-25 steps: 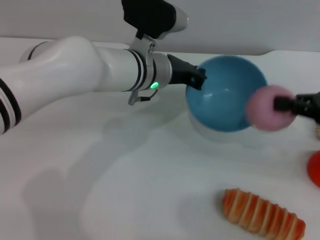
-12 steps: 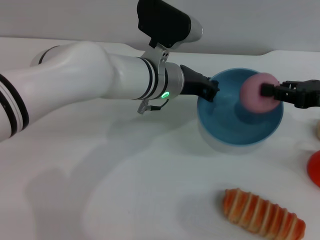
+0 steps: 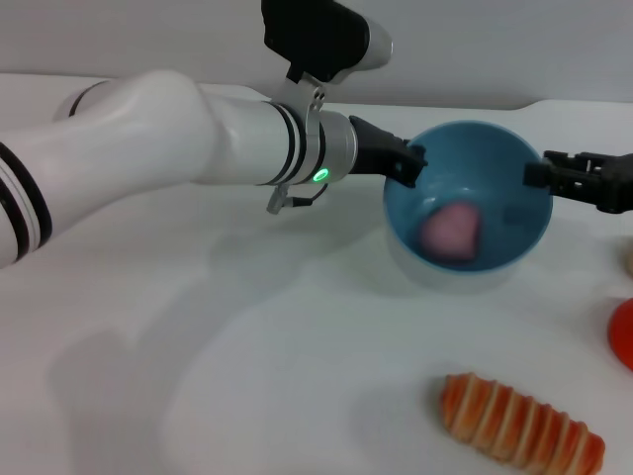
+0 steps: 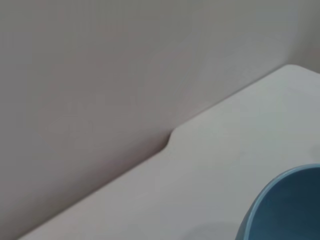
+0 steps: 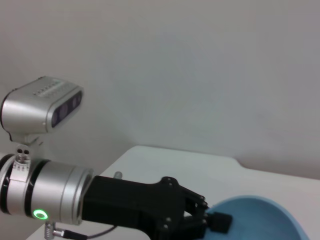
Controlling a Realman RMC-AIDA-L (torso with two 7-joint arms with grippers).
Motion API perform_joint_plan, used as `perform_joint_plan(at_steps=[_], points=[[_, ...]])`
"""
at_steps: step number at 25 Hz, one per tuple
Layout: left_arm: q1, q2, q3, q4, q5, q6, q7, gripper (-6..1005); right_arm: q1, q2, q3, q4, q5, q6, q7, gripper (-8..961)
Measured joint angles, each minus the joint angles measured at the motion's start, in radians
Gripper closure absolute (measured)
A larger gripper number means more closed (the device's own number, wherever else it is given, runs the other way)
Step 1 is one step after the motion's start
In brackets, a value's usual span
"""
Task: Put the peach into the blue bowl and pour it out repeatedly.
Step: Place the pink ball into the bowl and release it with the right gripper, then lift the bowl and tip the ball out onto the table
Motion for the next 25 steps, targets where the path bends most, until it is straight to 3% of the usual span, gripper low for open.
perform_joint_plan(at_steps=[8,14,17,25], points=[[-0.003,-0.003,0.036,0.024,0.007,-0.132,0.115,1000,-0.142,0.0,0.062,-0.035,0.226,-0.072,-0.268,454],[-0.003,-0.003,0.103,0.051,0.021,-0.336,0.309,999,-0.227,-0.01,0.231,0.18,0.36,-0.059,-0.459,455],[-0.014,-0.006,0.133,0.058,0.022,-0.388,0.413,999,-0.269,0.0,0.281,0.236,0.373,-0.037,-0.561,455],[0.002,-0.01,0.44,0.066,0.023,-0.724,0.637,999,-0.315,0.003,0.409,0.446,0.374,0.021,-0.785,455]])
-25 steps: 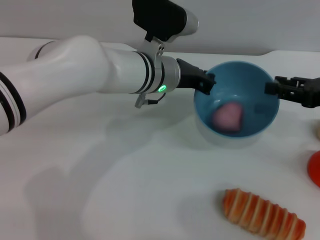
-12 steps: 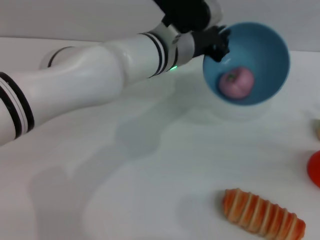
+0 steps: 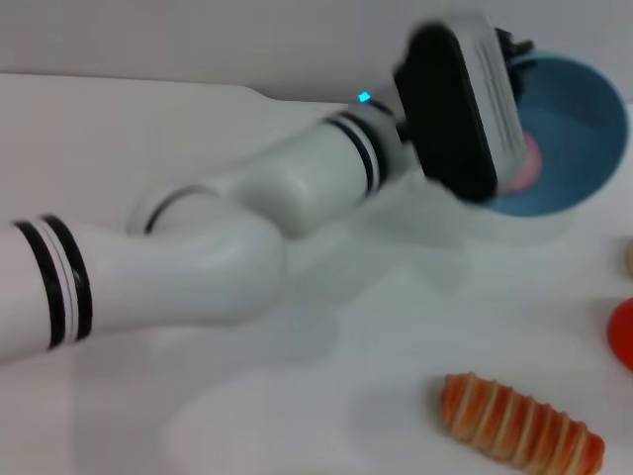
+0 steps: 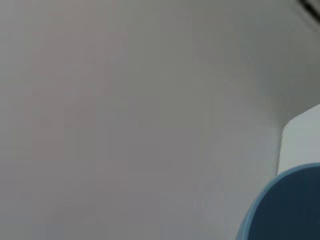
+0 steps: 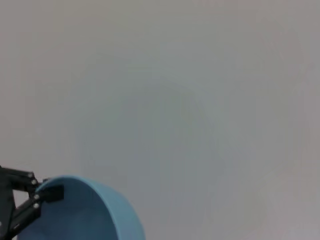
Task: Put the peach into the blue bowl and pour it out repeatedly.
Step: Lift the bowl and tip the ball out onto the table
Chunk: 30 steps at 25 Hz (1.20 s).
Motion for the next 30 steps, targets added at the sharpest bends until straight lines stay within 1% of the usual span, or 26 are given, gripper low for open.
perform_joint_plan(at_steps=[2,3,4,7,9,12,16,18,20,23,27,30], points=[[0.007,-0.001,0.094,0.001,0.0,-0.105,0.073,999,0.005,0.0,0.001,0.017,-0.001,0.005,-0.024,455],[0.007,-0.001,0.094,0.001,0.0,-0.105,0.073,1000,0.009,0.0,0.001,0.022,-0.001,0.006,-0.027,455],[0.01,-0.001,0.117,0.001,0.001,-0.133,0.093,1000,0.013,0.0,0.002,0.026,-0.001,0.006,-0.027,455],[0.024,0.0,0.138,0.001,0.026,-0.157,0.127,1000,0.022,0.002,0.012,0.038,0.002,0.015,-0.028,456],[0.046,-0.001,0.153,-0.001,0.067,-0.183,0.139,1000,0.028,0.003,0.016,0.042,0.002,0.035,-0.029,456],[0.07,-0.001,0.165,-0.003,0.087,-0.212,0.141,1000,0.03,0.0,0.019,0.043,0.002,0.048,-0.029,456],[0.087,-0.001,0.187,-0.02,0.126,-0.229,0.183,999,0.023,0.0,0.059,0.041,0.021,0.045,-0.03,456],[0.107,-0.001,0.212,-0.031,0.159,-0.267,0.21,999,0.022,0.001,0.076,0.046,0.035,0.045,-0.03,456],[0.115,-0.001,0.227,-0.032,0.172,-0.303,0.214,999,0.022,0.001,0.08,0.05,0.039,0.048,-0.03,456],[0.126,-0.001,0.246,-0.034,0.227,-0.347,0.225,1000,0.022,0.001,0.082,0.052,0.04,0.054,-0.03,456],[0.149,-0.001,0.264,-0.034,0.311,-0.365,0.231,1000,0.025,0.002,0.085,0.058,0.042,0.055,-0.031,456],[0.156,-0.001,0.274,-0.031,0.329,-0.371,0.234,1000,0.027,0.002,0.086,0.06,0.042,0.055,-0.031,457]])
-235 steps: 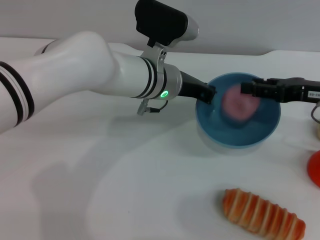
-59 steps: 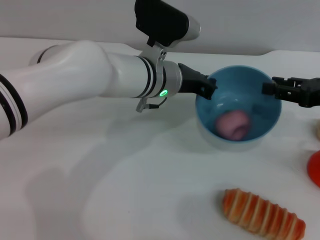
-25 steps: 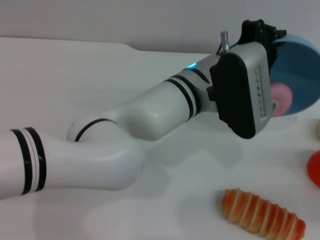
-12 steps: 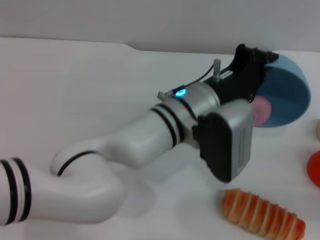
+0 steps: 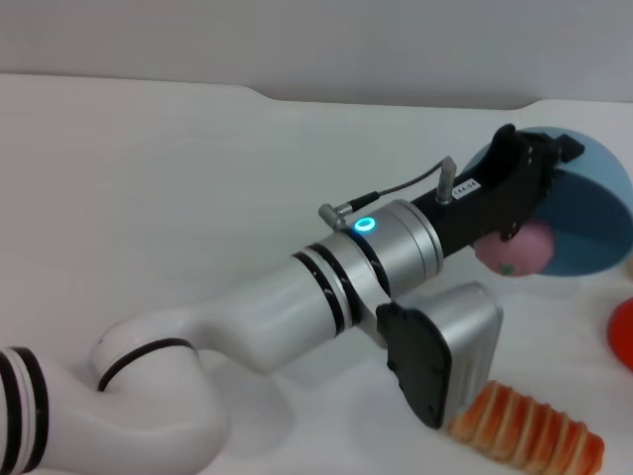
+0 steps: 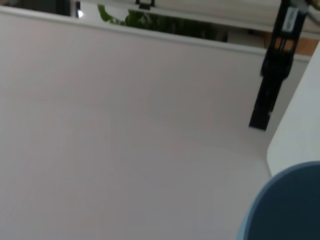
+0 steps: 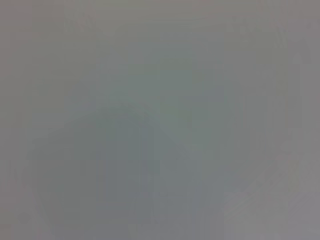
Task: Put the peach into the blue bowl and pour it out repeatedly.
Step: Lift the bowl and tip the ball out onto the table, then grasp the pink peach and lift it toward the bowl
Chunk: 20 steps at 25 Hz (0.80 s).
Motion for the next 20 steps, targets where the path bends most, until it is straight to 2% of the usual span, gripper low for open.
perform_joint_plan(at_steps=[7,11,14,16,20], points=[[0.014,0.0,0.037,0.005,0.032,-0.011,0.061,1000,0.007,-0.001,0.001,0.001,0.0,0.0,0.0,457],[0.018,0.0,0.024,0.014,-0.002,-0.016,0.032,1000,0.007,-0.001,0.001,0.002,0.0,0.0,0.001,457],[0.017,0.0,-0.024,0.038,-0.124,-0.019,-0.047,999,0.006,-0.001,-0.002,-0.001,-0.002,0.006,0.075,457],[0.018,0.0,-0.073,0.062,-0.238,-0.024,-0.121,999,0.002,-0.004,-0.016,-0.036,-0.031,0.0,0.196,457],[0.022,0.001,-0.196,0.103,-0.454,0.023,-0.247,999,0.005,-0.006,-0.054,-0.233,-0.192,-0.064,0.545,458]])
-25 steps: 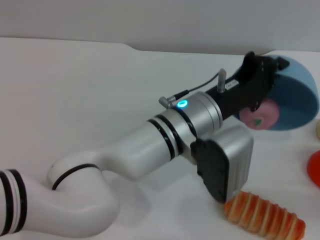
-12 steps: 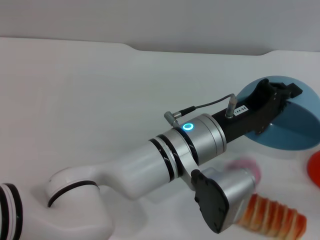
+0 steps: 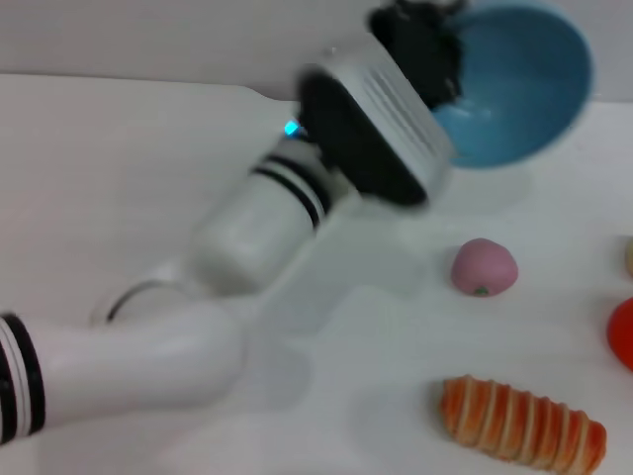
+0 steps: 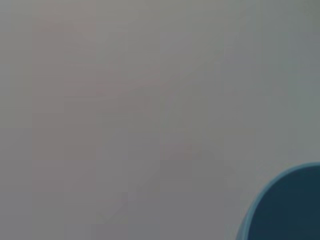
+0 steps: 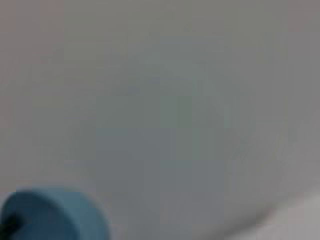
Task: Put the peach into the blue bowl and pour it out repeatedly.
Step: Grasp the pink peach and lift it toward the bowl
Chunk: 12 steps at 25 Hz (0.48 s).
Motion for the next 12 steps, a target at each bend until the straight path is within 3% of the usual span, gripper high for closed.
perform_joint_plan(at_steps=[4,7,10,12], points=[[-0.018,0.006,-0.214,-0.017,-0.211,0.268,-0.09,999,0.036,-0.007,-0.027,-0.189,-0.189,-0.053,0.353,458],[-0.038,0.007,-0.362,-0.075,-0.311,0.511,-0.136,999,0.084,-0.02,-0.063,-0.234,-0.268,-0.079,0.453,458],[-0.033,0.009,-0.391,-0.094,-0.337,0.6,-0.171,999,0.169,-0.042,-0.149,-0.232,-0.388,-0.027,0.548,458],[-0.021,0.01,-0.388,-0.088,-0.336,0.596,-0.173,999,0.228,-0.044,-0.19,-0.217,-0.463,0.032,0.584,458]])
